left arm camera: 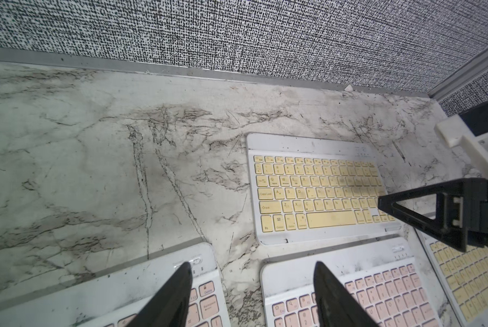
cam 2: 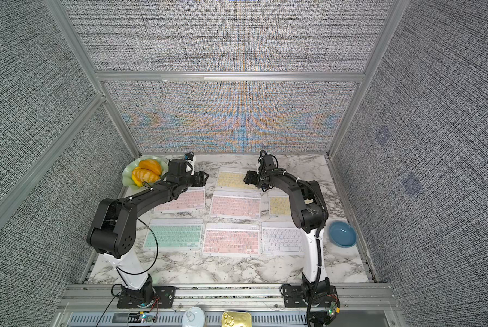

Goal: Stack the numeric keypads
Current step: Move the numeric keypad to the center of the board.

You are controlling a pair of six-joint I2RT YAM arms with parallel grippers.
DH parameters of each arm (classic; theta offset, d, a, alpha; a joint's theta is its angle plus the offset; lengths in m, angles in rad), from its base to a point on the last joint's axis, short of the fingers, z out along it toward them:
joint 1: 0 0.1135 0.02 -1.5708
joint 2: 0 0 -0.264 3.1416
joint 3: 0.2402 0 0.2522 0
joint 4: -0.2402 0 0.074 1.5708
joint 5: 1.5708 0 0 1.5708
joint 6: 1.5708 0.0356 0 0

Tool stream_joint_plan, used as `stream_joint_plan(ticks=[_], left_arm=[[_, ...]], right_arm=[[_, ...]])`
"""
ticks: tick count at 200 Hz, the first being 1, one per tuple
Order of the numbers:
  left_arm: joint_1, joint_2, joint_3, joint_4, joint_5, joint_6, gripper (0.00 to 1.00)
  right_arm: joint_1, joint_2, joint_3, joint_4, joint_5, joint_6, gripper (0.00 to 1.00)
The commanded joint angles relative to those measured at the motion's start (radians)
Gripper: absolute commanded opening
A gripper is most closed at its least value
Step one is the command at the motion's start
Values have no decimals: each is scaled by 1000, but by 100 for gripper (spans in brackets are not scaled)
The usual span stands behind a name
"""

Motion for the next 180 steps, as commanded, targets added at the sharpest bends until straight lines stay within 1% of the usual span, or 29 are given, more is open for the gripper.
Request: stream_joint_plan(ticks=[1,92,146,180], left_arm=[[-2,0,2,12,9,3,68],[-2,-9,10,-30,-1,15,68],[-2,-38,-3,-30,-2,12,68],[-5,-68,-32,-24,0,2,69]], right_arm=[[0,17,14,7,-7,27,82],[0,133,180,-55,25,8,82],[0,81,156,-50,49,-15,82],[4,-26,9,4,80,13,82]])
